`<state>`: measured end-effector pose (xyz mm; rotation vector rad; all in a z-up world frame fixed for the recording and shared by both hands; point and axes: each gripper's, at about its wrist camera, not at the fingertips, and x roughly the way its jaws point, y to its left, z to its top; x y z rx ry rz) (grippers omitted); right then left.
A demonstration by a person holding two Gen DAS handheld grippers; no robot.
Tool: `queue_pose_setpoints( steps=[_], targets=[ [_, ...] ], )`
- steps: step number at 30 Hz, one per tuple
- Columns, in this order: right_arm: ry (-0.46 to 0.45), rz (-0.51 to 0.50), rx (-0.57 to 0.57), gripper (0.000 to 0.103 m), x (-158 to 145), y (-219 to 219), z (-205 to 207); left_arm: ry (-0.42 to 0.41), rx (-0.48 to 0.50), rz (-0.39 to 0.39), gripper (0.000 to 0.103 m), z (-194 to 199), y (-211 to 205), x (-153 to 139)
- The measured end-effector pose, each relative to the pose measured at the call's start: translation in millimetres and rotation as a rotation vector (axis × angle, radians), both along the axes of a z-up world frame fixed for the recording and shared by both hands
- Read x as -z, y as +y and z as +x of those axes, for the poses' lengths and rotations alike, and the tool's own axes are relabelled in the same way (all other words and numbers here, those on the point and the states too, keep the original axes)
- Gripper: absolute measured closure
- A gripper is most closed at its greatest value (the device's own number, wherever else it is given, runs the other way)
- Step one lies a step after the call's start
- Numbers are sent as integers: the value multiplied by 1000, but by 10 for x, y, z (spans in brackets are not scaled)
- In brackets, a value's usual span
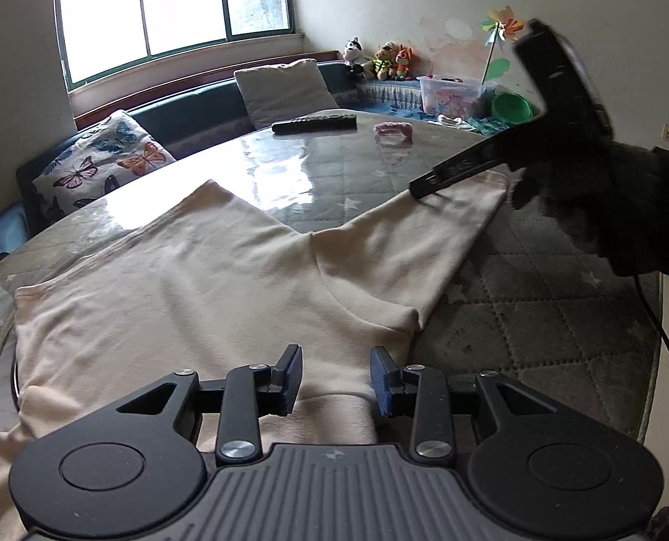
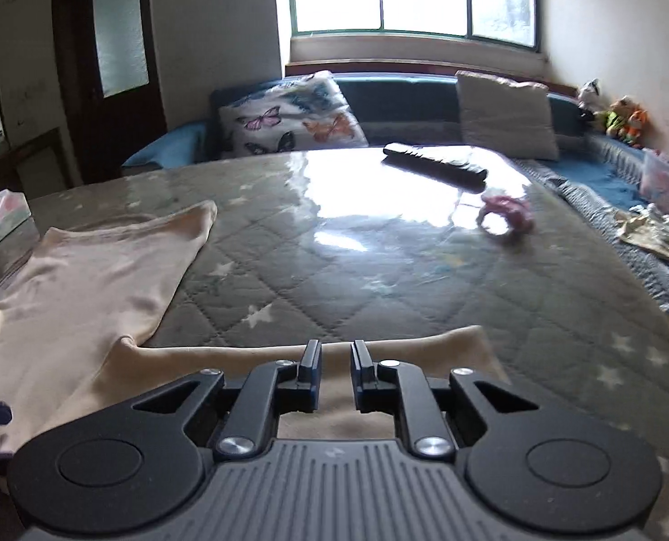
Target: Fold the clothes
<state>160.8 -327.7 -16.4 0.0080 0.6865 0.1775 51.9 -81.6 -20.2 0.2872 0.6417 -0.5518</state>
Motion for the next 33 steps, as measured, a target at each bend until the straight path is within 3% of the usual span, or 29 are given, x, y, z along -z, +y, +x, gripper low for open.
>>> queue_pose_setpoints(
  steps=[6,9,10,14,16,21,24,29,33],
  targets=[
    [7,8,69,79,43,-211,33,4,-3,-4,67,6,2,12],
    [2,17,114,70,10,-390,-72,3,-5,-6,67,11,3,7],
    [-1,14,124,62,5,-422,-107,1,-5,-5,67,12,5,6],
    [-3,11,190,55,1,-606,-329,-3,-19,-13,67,24,18,-11],
    [0,28,211,53,21,-674,-405,-4,-27,-16,67,37,28,-21],
    [4,62,240,53,98,-707,-460,-18,-43,-13,56,22,56,-53],
    [-4,78,244,55,101,-674,-423,-24,-57,-12,50,17,84,-73],
    [-2,72,263,94,96,-658,-343,-18,-84,-6,48,41,106,-70],
    [-25,65,258,95,-11,-691,-328,-22,-87,-3,49,82,81,-74]
  ],
)
